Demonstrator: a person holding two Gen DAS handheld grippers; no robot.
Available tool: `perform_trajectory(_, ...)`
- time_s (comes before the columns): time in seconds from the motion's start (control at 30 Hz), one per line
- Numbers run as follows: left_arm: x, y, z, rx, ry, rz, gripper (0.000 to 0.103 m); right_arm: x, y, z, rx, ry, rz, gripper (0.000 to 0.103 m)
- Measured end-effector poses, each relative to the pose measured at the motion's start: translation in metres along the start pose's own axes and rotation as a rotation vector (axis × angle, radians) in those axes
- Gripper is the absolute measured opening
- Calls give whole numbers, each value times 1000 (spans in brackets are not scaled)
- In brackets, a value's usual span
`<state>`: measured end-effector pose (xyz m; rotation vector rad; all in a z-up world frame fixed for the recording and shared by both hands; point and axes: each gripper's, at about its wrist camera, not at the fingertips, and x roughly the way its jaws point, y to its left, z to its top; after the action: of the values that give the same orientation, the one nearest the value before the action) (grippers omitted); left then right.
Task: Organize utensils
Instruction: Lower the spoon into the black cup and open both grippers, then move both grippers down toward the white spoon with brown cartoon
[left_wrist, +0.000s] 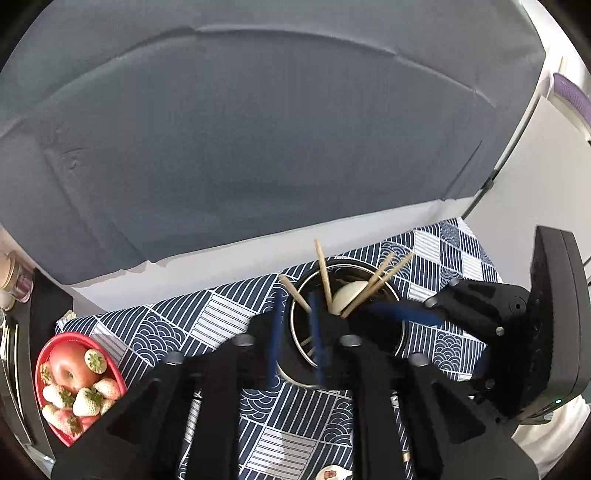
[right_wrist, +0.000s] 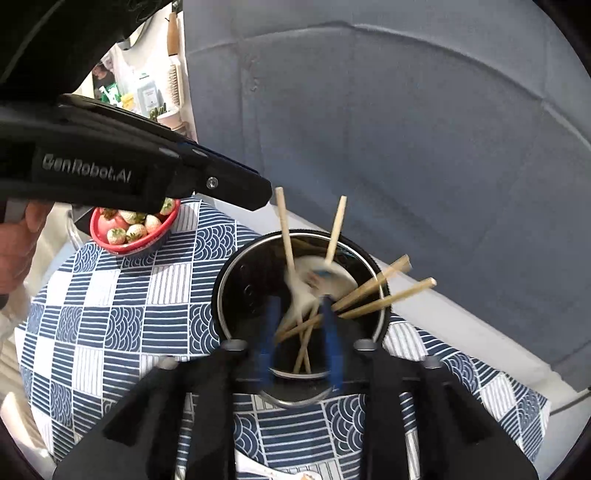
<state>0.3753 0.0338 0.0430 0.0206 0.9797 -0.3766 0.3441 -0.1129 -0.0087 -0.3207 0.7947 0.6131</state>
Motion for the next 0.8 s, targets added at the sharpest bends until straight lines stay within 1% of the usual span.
perform_trajectory(0.07, -6, 1, -2, -5, -8, 5, 31, -9, 0, -2, 1, -9, -7, 45)
perform_trajectory(0.1, -9, 1, -4, -9, -11, 5, 36, -11, 2, -2, 1, -10, -8, 49)
perform_trajectory(0.13, -12, 1, -6, -13, -16, 11, 44, -16, 3, -3, -2, -16, -18, 58)
perform_trajectory(0.17, -14, 1, -8, -15, -19, 15, 49, -20, 4, -5, -5, -23, -31, 64)
perform_trajectory(0.2, -17, 1, -11, -19, -20, 13, 63, -23, 5, -6, -5, -28, -39, 74)
perform_trajectory(0.23, -20, 1, -13, -25, -22, 9, 75, -28, 5, -7, 0, -33, -50, 82)
perform_trajectory(0.27, -24, 1, -16, -30, -35, 11, 77, -33, 5, -9, 6, -38, -55, 84)
perform_trajectory(0.33, -31, 2, -22, -45, -47, 13, 82, -40, 6, -12, 14, -42, -57, 85)
perform_trajectory(0.37, -34, 3, -26, -58, -52, 12, 87, -44, 6, -14, 16, -42, -61, 85)
perform_trajectory(0.53, -44, 7, -41, -108, -72, 31, 93, -56, 11, -25, 16, -24, -64, 88)
perform_trajectory(0.7, -49, 12, -61, -159, -67, 35, 95, -66, 15, -45, 26, 15, -54, 88)
perform_trajectory(0.8, -49, 12, -74, -182, -51, 35, 95, -69, 18, -58, 27, 42, -44, 89)
